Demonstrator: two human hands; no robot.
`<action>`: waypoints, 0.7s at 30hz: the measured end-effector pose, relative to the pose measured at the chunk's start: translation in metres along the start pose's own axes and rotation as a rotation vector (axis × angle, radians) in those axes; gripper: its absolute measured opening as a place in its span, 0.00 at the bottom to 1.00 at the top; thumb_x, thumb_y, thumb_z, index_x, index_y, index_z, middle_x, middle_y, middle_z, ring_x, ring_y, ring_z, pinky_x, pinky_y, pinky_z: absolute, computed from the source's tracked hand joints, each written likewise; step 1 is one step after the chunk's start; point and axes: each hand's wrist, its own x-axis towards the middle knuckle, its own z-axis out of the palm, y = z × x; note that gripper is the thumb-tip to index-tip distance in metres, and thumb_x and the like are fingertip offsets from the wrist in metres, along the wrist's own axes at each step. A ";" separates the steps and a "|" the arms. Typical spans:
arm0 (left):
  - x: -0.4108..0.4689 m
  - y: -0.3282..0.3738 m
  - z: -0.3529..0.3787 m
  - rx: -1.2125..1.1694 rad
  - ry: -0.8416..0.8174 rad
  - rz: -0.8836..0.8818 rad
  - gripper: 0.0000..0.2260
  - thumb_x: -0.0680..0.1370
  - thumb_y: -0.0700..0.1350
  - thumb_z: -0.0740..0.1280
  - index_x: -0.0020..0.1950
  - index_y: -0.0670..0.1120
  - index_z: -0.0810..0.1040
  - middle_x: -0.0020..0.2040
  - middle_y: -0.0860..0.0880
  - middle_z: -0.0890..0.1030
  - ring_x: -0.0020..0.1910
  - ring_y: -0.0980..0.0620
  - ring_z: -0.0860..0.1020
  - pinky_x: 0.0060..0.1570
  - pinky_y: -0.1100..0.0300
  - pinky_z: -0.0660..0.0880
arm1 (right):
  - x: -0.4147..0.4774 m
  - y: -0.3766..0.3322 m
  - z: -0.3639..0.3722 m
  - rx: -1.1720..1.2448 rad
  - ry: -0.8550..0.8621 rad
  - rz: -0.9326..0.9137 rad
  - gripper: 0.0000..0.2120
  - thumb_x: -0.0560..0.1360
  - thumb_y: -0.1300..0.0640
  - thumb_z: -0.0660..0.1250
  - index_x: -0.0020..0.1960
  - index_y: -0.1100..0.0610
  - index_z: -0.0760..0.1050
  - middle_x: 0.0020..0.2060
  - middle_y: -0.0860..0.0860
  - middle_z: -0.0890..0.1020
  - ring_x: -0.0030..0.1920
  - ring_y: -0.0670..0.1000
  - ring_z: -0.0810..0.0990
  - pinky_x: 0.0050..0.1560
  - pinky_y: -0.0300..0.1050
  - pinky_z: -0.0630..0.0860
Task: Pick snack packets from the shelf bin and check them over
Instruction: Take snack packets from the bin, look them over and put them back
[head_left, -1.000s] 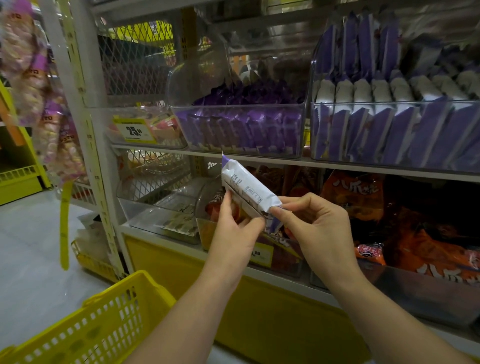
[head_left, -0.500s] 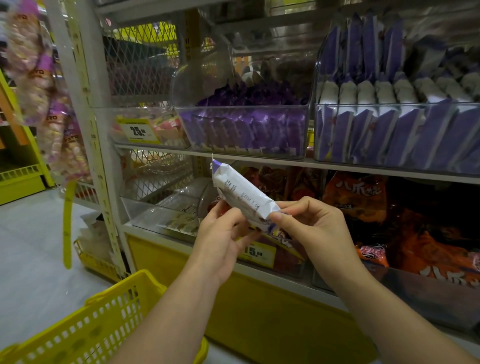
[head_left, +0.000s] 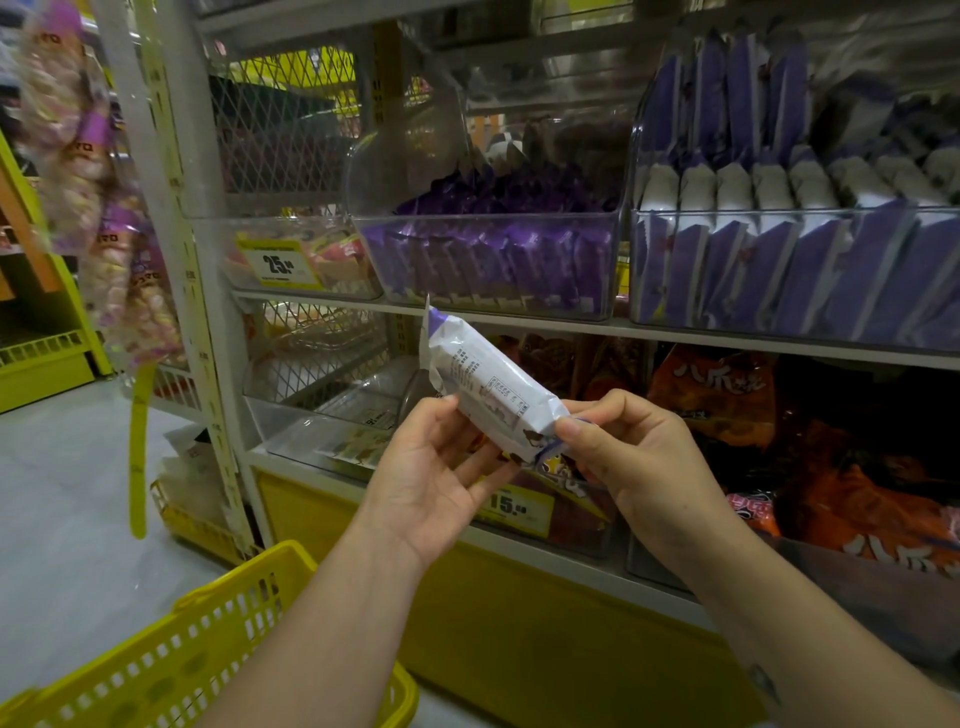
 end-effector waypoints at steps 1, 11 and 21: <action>0.000 0.000 0.000 0.004 0.001 -0.001 0.20 0.68 0.46 0.70 0.57 0.41 0.80 0.53 0.42 0.84 0.51 0.43 0.84 0.45 0.48 0.83 | 0.000 0.000 0.000 0.009 0.000 0.003 0.06 0.58 0.50 0.76 0.30 0.50 0.80 0.47 0.55 0.86 0.51 0.54 0.85 0.44 0.40 0.80; -0.002 -0.001 0.005 0.396 -0.173 0.238 0.26 0.75 0.36 0.67 0.65 0.61 0.69 0.57 0.48 0.83 0.55 0.46 0.83 0.43 0.58 0.80 | 0.003 -0.001 -0.005 0.339 0.160 0.123 0.06 0.68 0.60 0.68 0.40 0.59 0.70 0.39 0.56 0.84 0.41 0.51 0.84 0.37 0.39 0.80; -0.015 0.005 0.016 0.736 -0.123 0.561 0.35 0.75 0.33 0.70 0.75 0.56 0.61 0.52 0.56 0.85 0.51 0.57 0.83 0.45 0.68 0.78 | -0.009 -0.013 -0.005 -0.811 -0.066 -0.272 0.30 0.72 0.53 0.71 0.64 0.30 0.62 0.73 0.39 0.60 0.74 0.41 0.59 0.69 0.39 0.62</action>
